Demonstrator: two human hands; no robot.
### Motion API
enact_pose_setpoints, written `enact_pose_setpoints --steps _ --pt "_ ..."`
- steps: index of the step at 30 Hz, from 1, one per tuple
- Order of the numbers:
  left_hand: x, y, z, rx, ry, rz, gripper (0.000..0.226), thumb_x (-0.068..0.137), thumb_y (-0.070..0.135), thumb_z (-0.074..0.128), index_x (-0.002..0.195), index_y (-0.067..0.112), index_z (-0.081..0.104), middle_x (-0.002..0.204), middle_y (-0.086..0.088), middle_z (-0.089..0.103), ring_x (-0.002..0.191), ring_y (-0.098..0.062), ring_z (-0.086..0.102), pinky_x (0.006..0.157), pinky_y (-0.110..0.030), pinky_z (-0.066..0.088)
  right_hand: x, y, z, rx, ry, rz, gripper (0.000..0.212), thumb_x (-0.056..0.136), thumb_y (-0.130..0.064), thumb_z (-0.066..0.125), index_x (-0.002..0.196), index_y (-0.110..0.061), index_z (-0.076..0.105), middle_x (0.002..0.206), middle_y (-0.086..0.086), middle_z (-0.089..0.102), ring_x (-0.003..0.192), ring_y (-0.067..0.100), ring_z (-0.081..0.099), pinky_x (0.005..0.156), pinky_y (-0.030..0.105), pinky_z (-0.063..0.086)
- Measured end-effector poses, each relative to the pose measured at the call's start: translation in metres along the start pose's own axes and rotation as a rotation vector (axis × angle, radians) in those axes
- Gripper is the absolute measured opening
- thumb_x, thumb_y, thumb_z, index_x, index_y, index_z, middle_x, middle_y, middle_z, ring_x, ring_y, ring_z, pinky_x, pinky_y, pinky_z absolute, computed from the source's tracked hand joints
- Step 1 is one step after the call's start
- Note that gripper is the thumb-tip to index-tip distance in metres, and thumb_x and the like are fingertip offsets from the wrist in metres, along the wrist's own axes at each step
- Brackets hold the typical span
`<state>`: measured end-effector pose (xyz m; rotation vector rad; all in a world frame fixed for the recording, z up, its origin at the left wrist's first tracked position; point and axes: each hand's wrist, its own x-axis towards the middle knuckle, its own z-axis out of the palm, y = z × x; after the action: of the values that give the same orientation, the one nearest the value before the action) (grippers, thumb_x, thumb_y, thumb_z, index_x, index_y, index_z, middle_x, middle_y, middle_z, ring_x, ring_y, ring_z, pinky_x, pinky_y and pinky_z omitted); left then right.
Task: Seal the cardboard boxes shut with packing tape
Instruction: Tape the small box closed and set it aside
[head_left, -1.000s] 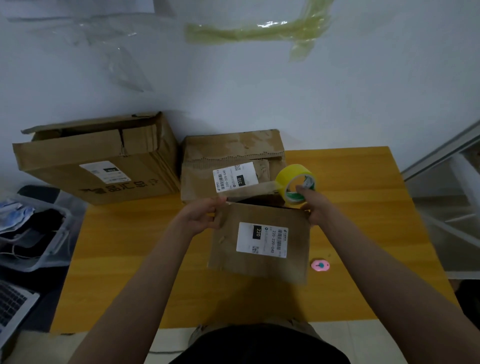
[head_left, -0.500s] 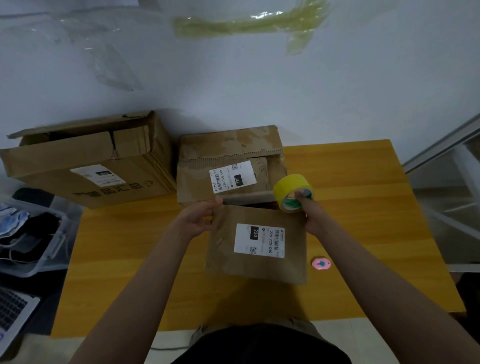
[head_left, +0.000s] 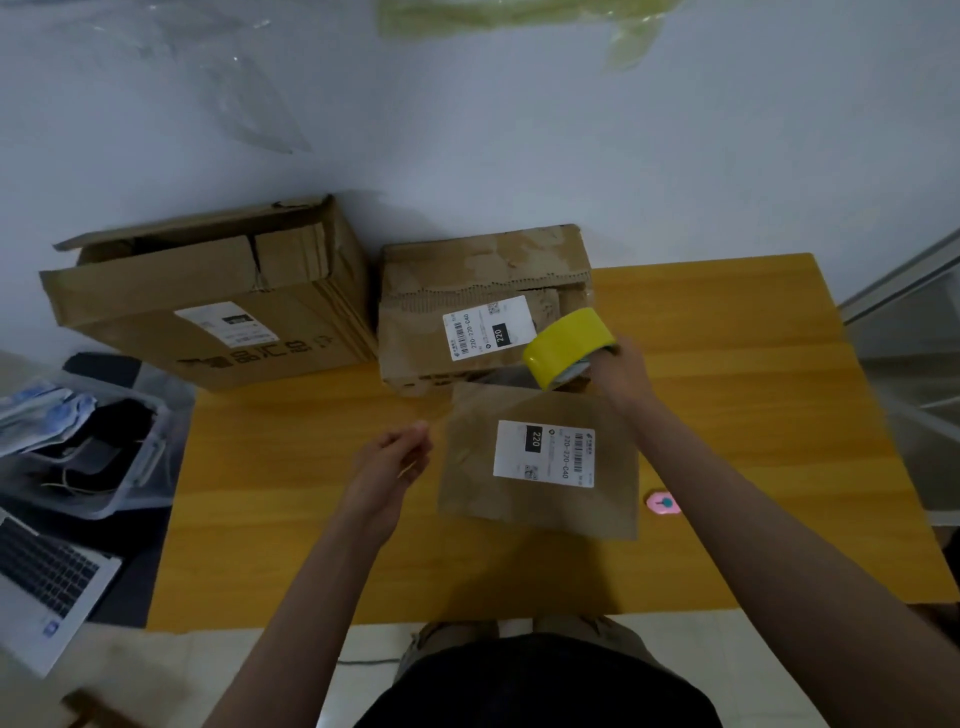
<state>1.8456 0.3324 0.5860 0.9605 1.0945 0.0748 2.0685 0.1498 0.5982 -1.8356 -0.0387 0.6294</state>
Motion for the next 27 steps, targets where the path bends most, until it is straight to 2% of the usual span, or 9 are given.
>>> enact_pose_setpoints --steps 1,3,6,10,15,19,21,24,27 --pt "-0.002 -0.001 -0.004 -0.005 0.009 0.025 0.006 0.097 0.014 0.065 0.093 0.01 0.067 0.09 -0.003 0.065 0.09 -0.016 0.063 0.082 -0.03 0.05 -0.003 0.002 0.001 0.029 -0.044 -0.02 0.022 0.101 -0.003 0.043 0.103 -0.011 0.063 0.096 0.007 0.068 0.085 0.018 0.065 0.07 0.031 0.054" --pt "-0.005 0.005 -0.007 0.0 0.012 0.092 0.006 0.097 0.012 0.064 0.09 0.01 0.064 0.089 -0.003 0.062 0.086 -0.016 0.062 0.083 -0.03 0.05 -0.016 0.007 0.0 0.084 -0.089 -0.034 0.027 0.102 -0.004 0.046 0.123 -0.017 0.059 0.112 0.005 0.068 0.098 0.016 0.069 0.072 0.027 0.059" --pt "-0.005 0.021 -0.005 0.138 0.001 0.25 0.011 0.096 0.008 0.065 0.086 0.013 0.063 0.086 0.0 0.063 0.081 -0.013 0.061 0.082 -0.03 0.05 -0.038 0.026 -0.01 0.087 -0.113 -0.022 0.024 0.101 -0.001 0.048 0.121 -0.012 0.056 0.113 0.008 0.066 0.099 0.02 0.069 0.068 0.025 0.058" --pt "-0.002 0.043 0.006 0.432 -0.029 0.425 0.011 0.094 0.009 0.069 0.088 0.016 0.064 0.081 0.005 0.065 0.078 -0.01 0.061 0.078 -0.027 0.052 -0.061 0.068 -0.023 -0.031 -0.185 -0.024 0.024 0.097 0.001 0.058 0.117 -0.012 0.055 0.118 0.007 0.06 0.111 0.025 0.062 0.079 0.043 0.06" --pt "-0.001 0.066 0.016 0.568 -0.052 0.569 0.014 0.094 0.01 0.07 0.088 0.021 0.062 0.083 0.004 0.066 0.077 -0.008 0.061 0.072 -0.022 0.054 -0.078 0.086 -0.021 -0.022 -0.217 0.042 0.047 0.098 -0.005 0.061 0.14 -0.018 0.046 0.128 0.002 0.055 0.111 0.018 0.06 0.07 0.026 0.06" --pt "0.013 0.061 0.017 0.562 -0.091 0.457 0.008 0.096 0.015 0.068 0.09 0.018 0.064 0.088 0.0 0.064 0.083 -0.011 0.06 0.076 -0.025 0.052 -0.07 0.086 -0.022 0.03 -0.03 -0.029 0.027 0.101 -0.017 0.06 0.124 -0.031 0.055 0.119 0.003 0.062 0.107 0.022 0.063 0.079 0.042 0.058" --pt "0.027 0.049 0.024 0.541 -0.117 0.328 0.004 0.097 0.018 0.067 0.097 0.014 0.068 0.097 -0.002 0.067 0.093 -0.013 0.06 0.078 -0.023 0.048 -0.063 0.087 -0.022 -0.004 0.14 -0.024 0.017 0.099 -0.028 0.059 0.114 -0.021 0.058 0.113 0.011 0.064 0.105 0.032 0.063 0.083 0.054 0.054" --pt "0.046 0.036 0.043 0.511 -0.121 0.156 0.021 0.096 0.022 0.069 0.11 0.007 0.071 0.113 -0.004 0.069 0.106 -0.012 0.058 0.074 -0.018 0.039 -0.05 0.082 -0.02 -0.006 0.343 0.13 0.029 0.102 -0.038 0.053 0.104 -0.011 0.06 0.109 0.019 0.064 0.102 0.038 0.061 0.079 0.052 0.049" --pt "0.06 0.037 0.058 0.437 -0.142 0.065 0.019 0.095 0.022 0.07 0.111 0.012 0.071 0.116 0.001 0.067 0.104 -0.008 0.056 0.082 -0.022 0.04 -0.033 0.076 -0.024 0.047 0.371 0.333 0.053 0.099 -0.047 0.055 0.11 0.005 0.062 0.114 0.025 0.063 0.103 0.038 0.058 0.078 0.049 0.043"
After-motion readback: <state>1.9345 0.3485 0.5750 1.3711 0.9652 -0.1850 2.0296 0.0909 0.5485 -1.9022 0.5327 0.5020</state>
